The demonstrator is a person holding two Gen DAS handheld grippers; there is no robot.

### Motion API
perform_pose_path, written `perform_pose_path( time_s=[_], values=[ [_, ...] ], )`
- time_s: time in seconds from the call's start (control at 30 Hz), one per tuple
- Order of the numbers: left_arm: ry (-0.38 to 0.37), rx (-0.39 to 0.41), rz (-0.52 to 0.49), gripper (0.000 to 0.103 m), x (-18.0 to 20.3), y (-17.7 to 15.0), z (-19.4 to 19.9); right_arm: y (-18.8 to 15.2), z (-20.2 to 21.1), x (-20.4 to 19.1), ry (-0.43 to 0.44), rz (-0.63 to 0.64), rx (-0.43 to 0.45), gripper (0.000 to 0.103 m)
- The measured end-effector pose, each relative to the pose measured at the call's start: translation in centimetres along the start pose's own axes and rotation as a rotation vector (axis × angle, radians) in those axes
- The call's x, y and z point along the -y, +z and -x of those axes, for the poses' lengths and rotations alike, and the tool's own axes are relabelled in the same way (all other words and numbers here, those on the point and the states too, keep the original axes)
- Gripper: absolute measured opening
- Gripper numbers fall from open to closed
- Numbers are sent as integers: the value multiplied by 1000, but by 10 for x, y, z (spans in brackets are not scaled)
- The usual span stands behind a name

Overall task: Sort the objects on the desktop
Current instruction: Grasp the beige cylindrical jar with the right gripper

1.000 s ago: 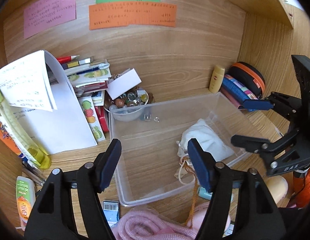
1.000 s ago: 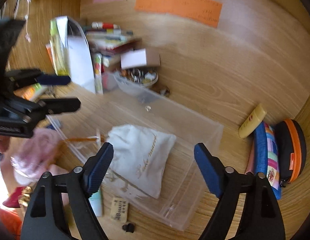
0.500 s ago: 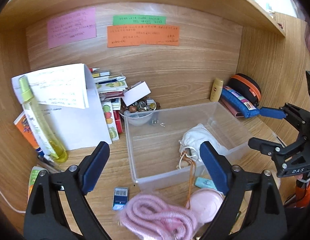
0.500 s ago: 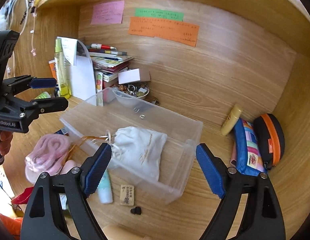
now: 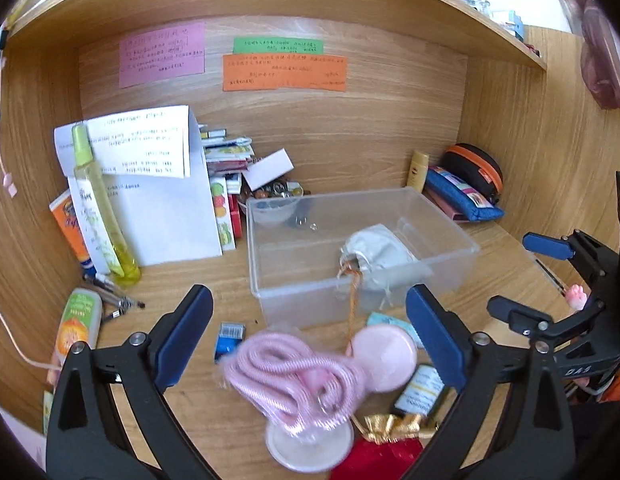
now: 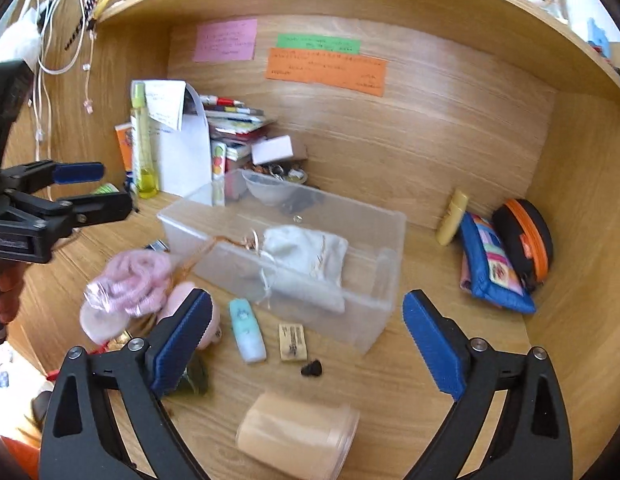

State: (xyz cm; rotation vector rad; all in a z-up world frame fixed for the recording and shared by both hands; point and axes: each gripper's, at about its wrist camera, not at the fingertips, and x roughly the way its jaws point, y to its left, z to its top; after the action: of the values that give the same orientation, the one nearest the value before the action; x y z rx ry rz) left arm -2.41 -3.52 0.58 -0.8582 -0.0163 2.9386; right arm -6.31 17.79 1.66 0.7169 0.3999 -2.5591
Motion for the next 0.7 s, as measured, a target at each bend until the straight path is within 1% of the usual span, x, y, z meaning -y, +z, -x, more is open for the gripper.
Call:
perform_pose_path(
  time_s=[0.13,0.33,0.4,0.47,0.57,0.7],
  values=[
    [7,-7,-6,98,7,-15,2,-18,2,-7,-75,-14,-10,96],
    [5,-38,8,98,11,-33,-3,-36,7,-7,-107,-30,-33,96],
    [2,-45,18,98,10,-37,-3,-42,9,-5,-167,-38,-34,96],
    [-4,-50,32,98,7,-40,-4,-48,11,-1,-190,-54,-46,96],
    [-7,-63,54,98,3,-44,-5,-56,11,4,-164,-88,-70,96],
    [-9,-83,84,98,-3,-50,-9,-62,7,1,-124,-101,-99,96]
  ],
)
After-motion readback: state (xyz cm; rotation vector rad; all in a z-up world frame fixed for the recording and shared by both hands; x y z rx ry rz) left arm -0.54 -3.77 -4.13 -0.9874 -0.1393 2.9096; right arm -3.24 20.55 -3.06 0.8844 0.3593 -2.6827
